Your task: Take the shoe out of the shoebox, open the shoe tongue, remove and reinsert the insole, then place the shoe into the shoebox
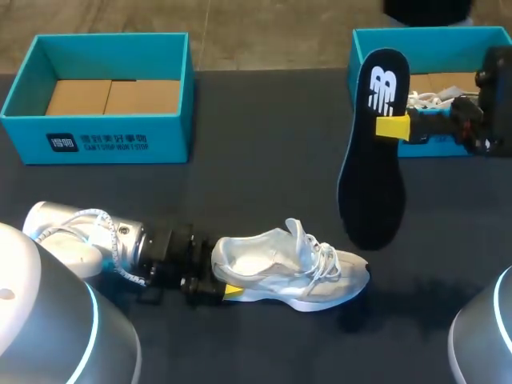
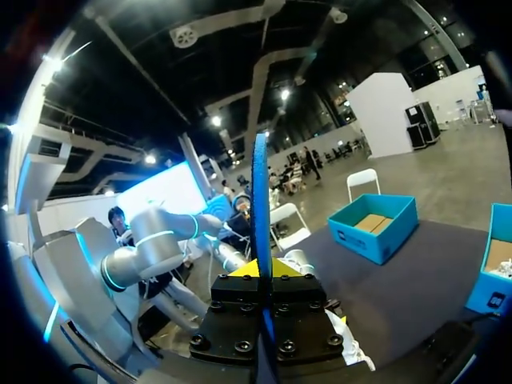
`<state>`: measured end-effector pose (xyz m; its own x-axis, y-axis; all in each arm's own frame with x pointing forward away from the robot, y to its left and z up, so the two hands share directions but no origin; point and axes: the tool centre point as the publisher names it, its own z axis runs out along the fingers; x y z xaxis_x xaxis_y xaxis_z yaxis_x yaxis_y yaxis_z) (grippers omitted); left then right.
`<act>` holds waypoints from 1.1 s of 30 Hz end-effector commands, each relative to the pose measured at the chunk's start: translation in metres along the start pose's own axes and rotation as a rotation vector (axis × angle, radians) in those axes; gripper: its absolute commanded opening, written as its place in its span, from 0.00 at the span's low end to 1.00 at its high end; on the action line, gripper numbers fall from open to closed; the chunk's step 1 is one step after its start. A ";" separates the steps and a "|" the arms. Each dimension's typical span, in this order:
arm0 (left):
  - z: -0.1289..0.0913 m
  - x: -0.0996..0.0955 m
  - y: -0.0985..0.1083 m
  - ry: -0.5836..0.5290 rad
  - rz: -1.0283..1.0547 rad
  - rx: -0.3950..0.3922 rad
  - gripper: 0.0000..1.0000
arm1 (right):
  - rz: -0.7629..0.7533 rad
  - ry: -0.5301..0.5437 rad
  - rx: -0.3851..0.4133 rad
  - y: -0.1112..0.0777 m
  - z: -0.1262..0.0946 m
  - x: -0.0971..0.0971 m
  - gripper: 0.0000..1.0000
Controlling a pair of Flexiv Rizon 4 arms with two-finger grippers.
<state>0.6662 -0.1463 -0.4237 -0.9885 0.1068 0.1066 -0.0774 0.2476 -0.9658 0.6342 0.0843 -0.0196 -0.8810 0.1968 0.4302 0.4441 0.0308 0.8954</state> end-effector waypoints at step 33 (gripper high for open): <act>0.001 -0.001 0.003 -0.001 -0.001 -0.002 0.00 | 0.009 0.094 0.064 0.006 -0.008 -0.032 0.00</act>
<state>0.6662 -0.1464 -0.4236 -0.9885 0.1069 0.1067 -0.0774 0.2475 -0.9658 0.6682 0.0685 -0.0232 -0.8866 0.1004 0.4515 0.4602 0.0941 0.8828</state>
